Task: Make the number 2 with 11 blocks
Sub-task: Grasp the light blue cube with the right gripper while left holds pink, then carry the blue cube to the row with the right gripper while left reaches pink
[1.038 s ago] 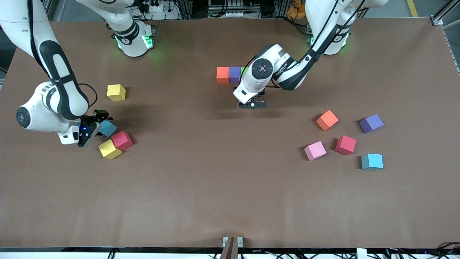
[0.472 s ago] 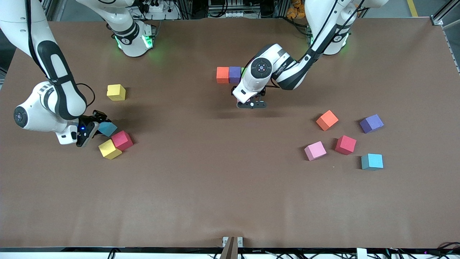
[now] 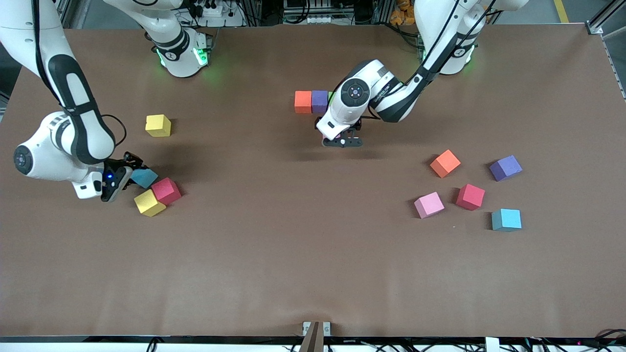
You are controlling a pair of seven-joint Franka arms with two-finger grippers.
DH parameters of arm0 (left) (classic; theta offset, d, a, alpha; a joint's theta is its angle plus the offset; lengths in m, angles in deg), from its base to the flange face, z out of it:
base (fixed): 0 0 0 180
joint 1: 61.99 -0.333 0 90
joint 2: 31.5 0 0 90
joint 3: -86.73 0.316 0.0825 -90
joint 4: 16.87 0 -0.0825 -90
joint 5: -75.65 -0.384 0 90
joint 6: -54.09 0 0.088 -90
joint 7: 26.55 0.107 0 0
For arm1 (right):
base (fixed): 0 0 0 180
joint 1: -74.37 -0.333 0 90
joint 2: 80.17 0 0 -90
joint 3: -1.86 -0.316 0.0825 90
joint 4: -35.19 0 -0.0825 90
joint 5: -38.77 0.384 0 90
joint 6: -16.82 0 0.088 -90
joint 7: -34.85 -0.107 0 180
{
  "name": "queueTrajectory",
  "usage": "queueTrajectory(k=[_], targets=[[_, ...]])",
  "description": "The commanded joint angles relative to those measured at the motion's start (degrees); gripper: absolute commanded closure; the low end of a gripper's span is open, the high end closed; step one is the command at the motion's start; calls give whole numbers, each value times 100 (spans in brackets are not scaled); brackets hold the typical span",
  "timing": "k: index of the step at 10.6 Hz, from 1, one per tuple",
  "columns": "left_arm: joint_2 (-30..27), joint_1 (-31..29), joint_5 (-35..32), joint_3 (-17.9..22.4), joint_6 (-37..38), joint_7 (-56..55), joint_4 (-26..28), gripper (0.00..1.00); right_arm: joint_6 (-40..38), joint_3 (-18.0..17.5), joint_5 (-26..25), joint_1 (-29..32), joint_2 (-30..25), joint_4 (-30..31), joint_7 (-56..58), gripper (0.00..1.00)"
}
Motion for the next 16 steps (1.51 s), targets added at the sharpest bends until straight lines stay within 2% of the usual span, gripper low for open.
queueTrajectory(k=[1,4,8,11,16], targets=[[71,19,-218,-8,-104,-102,15,0,-439,-27,-1,36,-20,-523,114,80],[71,10,-218,-8,-104,-233,-3,0,-730,-27,-54,1,-29,-884,61,80],[62,-16,-227,-8,-70,-198,24,0,-845,-45,-46,-209,-37,-1069,-88,80],[-16,-42,-227,-8,97,-137,15,0,-1021,-54,7,-744,-38,-1263,-588,80],[-298,-165,-385,-17,563,-128,-64,0,-793,-63,262,-1983,-11,-1254,-1583,80]])
